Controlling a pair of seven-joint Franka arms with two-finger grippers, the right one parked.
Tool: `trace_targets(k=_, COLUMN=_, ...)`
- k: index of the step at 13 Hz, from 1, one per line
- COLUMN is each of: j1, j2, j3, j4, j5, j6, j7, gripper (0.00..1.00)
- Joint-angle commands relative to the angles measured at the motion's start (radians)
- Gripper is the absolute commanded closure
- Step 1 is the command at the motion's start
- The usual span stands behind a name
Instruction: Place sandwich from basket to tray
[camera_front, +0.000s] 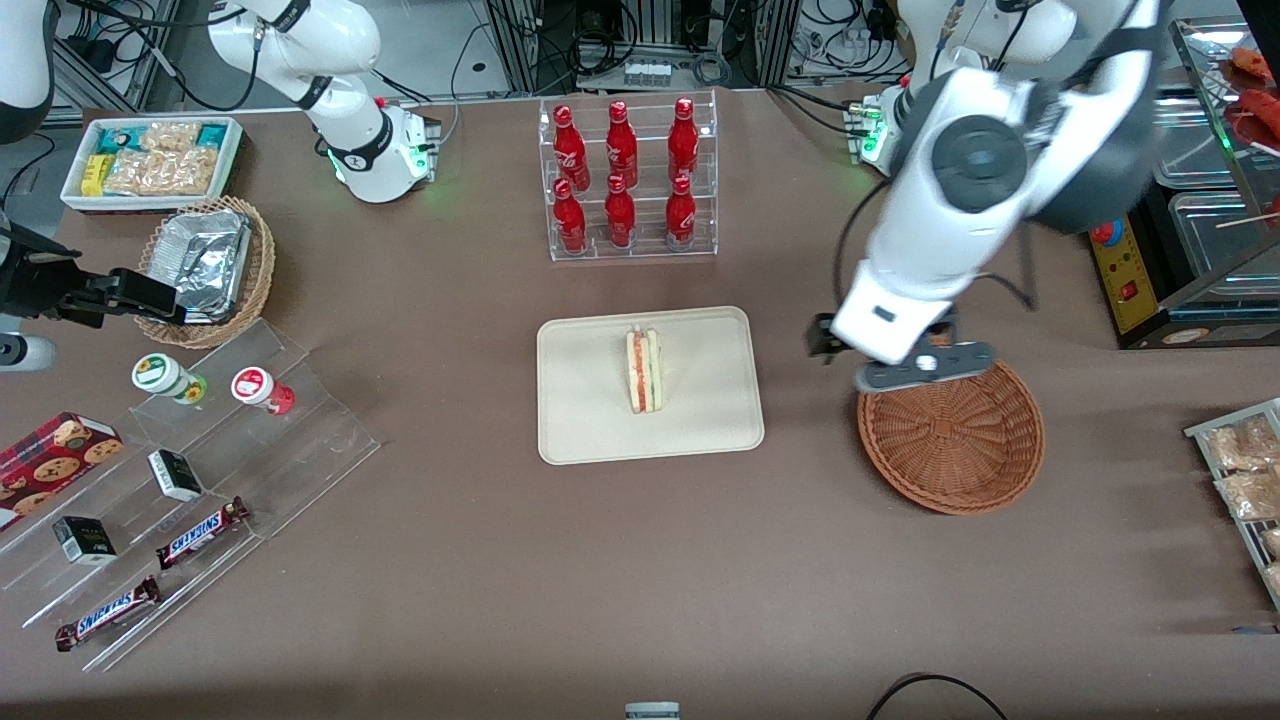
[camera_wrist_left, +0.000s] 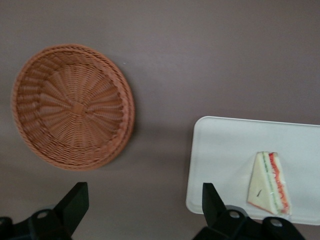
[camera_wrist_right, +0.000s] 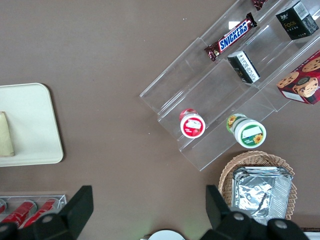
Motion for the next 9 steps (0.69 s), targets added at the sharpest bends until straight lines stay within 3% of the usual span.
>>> trace_targets(k=1, j1=0.106, j2=-0.109, j3=-0.010, j4=-0.056, j5=-0.026, j6=-0.059, j7=0.152, gripper=0.00)
trace_targets(k=4, j1=0.188, j2=-0.161, j3=-0.010, j4=-0.062, j5=-0.032, j6=-0.142, j7=0.291, gripper=0.00)
trace_targets(k=9, j1=0.228, j2=-0.260, j3=0.033, j4=-0.109, j5=-0.034, j6=-0.169, j7=0.407, gripper=0.00)
